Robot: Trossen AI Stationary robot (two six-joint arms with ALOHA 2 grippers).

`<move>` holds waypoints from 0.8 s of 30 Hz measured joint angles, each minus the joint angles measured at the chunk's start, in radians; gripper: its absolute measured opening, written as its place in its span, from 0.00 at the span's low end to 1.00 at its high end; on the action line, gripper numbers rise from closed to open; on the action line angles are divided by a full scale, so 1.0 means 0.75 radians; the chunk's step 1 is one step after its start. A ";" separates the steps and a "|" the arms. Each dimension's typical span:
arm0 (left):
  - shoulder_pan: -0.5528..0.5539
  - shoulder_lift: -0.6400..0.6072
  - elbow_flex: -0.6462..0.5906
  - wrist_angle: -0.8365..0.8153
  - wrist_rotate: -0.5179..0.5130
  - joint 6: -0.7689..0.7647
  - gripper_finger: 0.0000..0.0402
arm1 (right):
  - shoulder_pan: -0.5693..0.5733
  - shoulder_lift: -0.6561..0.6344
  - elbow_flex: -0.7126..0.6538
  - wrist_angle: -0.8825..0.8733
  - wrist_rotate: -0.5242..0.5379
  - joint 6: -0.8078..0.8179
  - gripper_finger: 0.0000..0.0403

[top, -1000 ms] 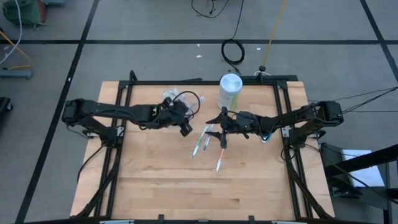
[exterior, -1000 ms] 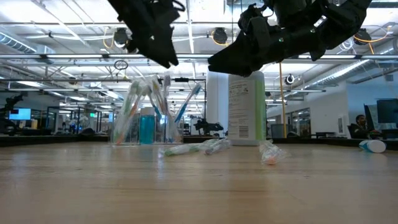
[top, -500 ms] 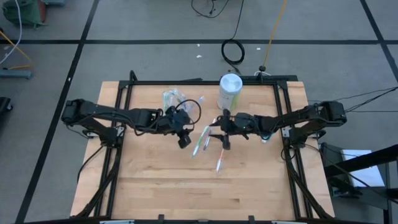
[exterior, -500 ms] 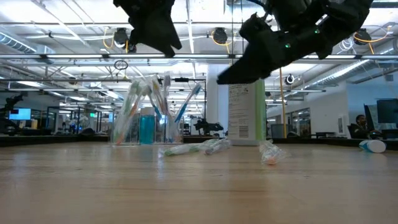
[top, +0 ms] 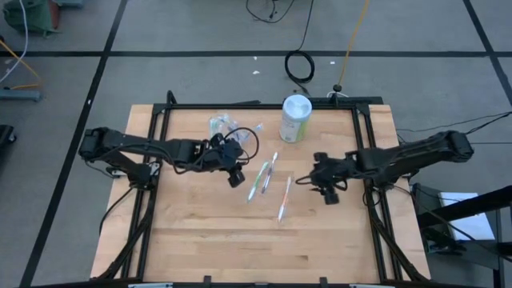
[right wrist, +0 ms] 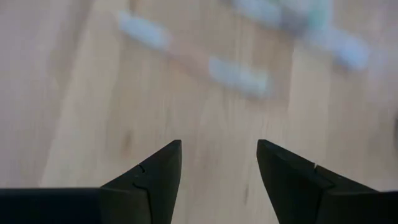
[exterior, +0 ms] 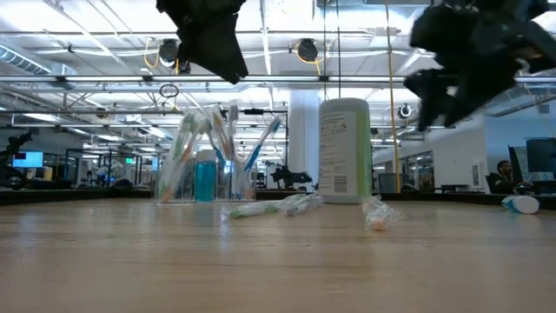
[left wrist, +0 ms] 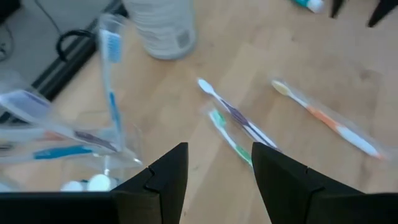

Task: Pick & Place toothbrushing station
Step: Put the mouthwash into the transparent organizer

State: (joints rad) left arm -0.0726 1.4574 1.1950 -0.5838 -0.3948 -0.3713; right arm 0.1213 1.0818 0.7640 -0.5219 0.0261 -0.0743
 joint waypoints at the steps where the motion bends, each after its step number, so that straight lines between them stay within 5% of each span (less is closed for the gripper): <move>1: 0.003 0.000 0.000 0.008 -0.013 0.000 0.46 | 0.004 -0.005 0.012 -0.095 0.000 0.019 0.50; 6: 0.024 0.000 0.000 0.015 -0.024 -0.033 0.46 | 0.007 0.013 0.020 -0.531 0.000 0.105 0.50; 13: 0.026 0.000 0.000 0.024 -0.034 -0.043 0.46 | 0.008 0.077 0.019 -0.505 -0.049 0.086 0.50; 19: 0.025 0.000 0.000 0.024 -0.033 -0.018 0.46 | 0.032 0.235 0.019 -0.549 -0.173 0.402 0.50; 24: 0.032 0.000 0.000 0.025 -0.044 0.040 0.46 | 0.097 0.353 0.037 -0.811 -0.123 0.439 0.50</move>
State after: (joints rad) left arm -0.0486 1.4574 1.1950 -0.5651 -0.4281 -0.3410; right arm 0.1940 1.3466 0.7919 -1.1305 -0.0664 0.2548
